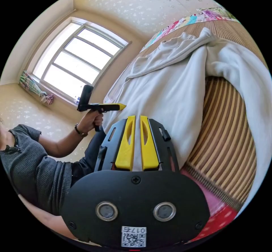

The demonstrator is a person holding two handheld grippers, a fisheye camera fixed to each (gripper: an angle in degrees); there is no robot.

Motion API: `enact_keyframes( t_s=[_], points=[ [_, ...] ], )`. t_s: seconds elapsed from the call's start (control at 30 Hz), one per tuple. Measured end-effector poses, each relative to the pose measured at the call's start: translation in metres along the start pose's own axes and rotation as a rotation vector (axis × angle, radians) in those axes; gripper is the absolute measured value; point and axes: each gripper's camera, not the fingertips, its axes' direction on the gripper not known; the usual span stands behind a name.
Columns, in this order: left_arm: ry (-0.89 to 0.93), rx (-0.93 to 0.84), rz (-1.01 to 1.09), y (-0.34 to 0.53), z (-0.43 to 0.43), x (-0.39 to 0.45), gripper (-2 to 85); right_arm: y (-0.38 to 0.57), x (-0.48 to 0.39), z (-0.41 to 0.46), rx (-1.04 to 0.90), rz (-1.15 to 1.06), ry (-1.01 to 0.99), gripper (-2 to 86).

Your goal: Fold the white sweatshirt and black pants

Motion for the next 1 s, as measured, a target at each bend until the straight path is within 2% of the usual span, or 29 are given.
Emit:
enact_keyframes(
  t_s=[0.1,0.17,0.23,0.3,0.47,0.63,0.7,0.77,0.87,1.0],
  points=[
    [0.009,-0.042,-0.001,-0.009,0.003,-0.004,-1.0,0.039,-0.01,-0.045,0.142,0.128,-0.01,10.2],
    [0.018,-0.064,0.005,-0.014,0.005,-0.008,-1.0,0.079,0.001,-0.101,0.367,0.344,-0.026,13.5],
    [0.025,-0.079,0.006,-0.018,0.007,-0.011,-1.0,0.11,0.013,-0.141,0.534,0.466,-0.062,16.1],
    [0.035,-0.088,0.001,-0.02,0.007,-0.014,-1.0,0.138,0.025,-0.171,0.629,0.599,-0.086,17.0],
    [0.043,-0.065,0.001,-0.019,0.009,-0.018,-1.0,0.19,0.047,-0.204,0.845,0.761,-0.193,13.9],
    [0.049,-0.049,-0.003,-0.018,0.011,-0.021,-1.0,0.174,0.047,-0.205,0.94,0.794,-0.195,7.7],
    [0.045,-0.053,0.002,-0.019,0.012,-0.02,-1.0,0.155,0.03,-0.211,1.0,0.71,-0.163,4.0],
    [0.03,-0.061,0.01,-0.021,0.016,-0.019,-1.0,0.102,-0.003,-0.222,1.006,0.519,-0.114,0.7],
    [-0.002,-0.084,0.016,-0.025,0.019,-0.014,-1.0,0.004,-0.07,-0.222,0.945,0.249,0.027,0.2],
    [-0.074,-0.104,0.035,-0.028,0.022,-0.001,-1.0,-0.106,-0.154,-0.173,0.89,-0.051,0.038,0.6]
  ],
)
